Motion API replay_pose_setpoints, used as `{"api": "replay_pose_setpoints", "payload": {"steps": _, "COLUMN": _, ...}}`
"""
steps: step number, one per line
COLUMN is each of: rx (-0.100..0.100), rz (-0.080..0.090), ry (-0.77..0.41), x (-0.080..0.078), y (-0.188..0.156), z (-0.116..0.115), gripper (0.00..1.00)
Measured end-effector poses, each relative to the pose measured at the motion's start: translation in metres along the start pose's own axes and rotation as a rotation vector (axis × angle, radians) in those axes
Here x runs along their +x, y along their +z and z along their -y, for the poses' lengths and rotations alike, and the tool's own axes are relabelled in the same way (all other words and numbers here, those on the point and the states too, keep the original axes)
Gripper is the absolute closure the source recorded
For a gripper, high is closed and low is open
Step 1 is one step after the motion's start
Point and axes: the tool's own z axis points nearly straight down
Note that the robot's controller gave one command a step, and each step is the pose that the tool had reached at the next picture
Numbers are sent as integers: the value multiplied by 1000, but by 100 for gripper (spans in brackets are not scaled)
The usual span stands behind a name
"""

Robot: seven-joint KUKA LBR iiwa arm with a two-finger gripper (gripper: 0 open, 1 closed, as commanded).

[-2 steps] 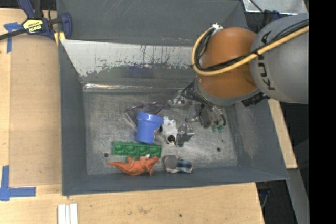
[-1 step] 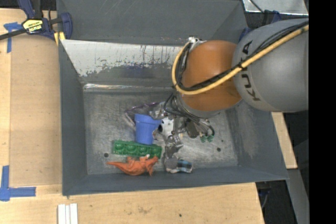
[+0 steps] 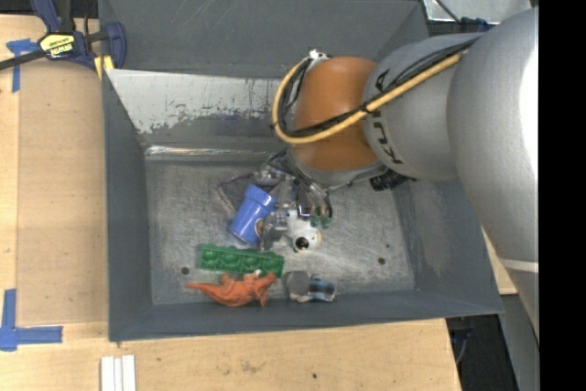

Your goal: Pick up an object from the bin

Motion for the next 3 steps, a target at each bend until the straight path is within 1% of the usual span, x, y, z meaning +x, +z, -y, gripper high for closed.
{"api": "replay_pose_setpoints", "payload": {"steps": 1, "rx": 3, "rz": 22, "ry": -576, "x": 59, "y": 14, "z": -29, "gripper": 100}}
{"api": "replay_pose_setpoints", "payload": {"steps": 2, "rx": 2, "rz": 21, "ry": -590, "x": 68, "y": 15, "z": -34, "gripper": 100}}
{"api": "replay_pose_setpoints", "payload": {"steps": 3, "rx": 1, "rz": 7, "ry": -587, "x": 67, "y": 11, "z": -34, "gripper": 100}}
